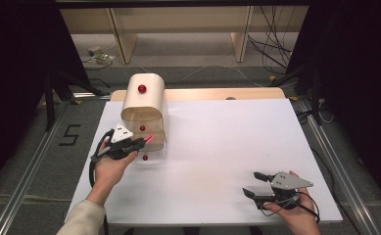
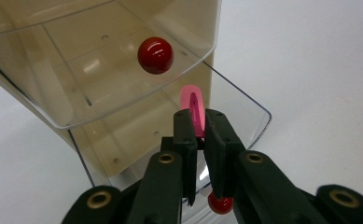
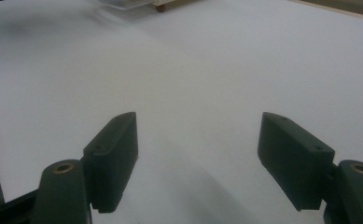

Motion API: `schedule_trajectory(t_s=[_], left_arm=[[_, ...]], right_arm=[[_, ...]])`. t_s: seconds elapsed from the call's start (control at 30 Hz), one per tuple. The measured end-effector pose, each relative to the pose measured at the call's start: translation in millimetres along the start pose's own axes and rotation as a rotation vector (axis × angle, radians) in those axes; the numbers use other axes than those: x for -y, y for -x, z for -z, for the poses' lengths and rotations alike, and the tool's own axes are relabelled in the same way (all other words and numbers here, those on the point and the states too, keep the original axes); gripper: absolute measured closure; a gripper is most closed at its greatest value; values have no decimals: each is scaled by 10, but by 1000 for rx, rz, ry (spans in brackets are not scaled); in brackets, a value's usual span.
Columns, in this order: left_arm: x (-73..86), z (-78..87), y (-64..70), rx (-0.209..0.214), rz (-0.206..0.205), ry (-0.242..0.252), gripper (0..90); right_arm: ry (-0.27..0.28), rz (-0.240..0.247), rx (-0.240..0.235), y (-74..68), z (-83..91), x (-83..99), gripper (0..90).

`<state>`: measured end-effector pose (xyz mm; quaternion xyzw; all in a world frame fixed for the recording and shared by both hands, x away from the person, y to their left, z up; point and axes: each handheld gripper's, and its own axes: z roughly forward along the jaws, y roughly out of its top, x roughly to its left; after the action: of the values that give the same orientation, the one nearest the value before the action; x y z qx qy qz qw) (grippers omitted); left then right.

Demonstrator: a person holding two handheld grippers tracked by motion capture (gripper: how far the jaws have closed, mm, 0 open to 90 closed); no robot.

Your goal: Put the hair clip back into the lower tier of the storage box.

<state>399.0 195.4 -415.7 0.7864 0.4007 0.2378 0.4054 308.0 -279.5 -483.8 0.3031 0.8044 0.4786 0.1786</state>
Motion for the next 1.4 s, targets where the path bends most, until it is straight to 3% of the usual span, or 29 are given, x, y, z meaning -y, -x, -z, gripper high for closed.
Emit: schedule_trajectory(t_s=[1.4], left_arm=[[22,-133,-35,-49,2,-25,831]], right_arm=[[-4,1,-1,1,-3,0,297]])
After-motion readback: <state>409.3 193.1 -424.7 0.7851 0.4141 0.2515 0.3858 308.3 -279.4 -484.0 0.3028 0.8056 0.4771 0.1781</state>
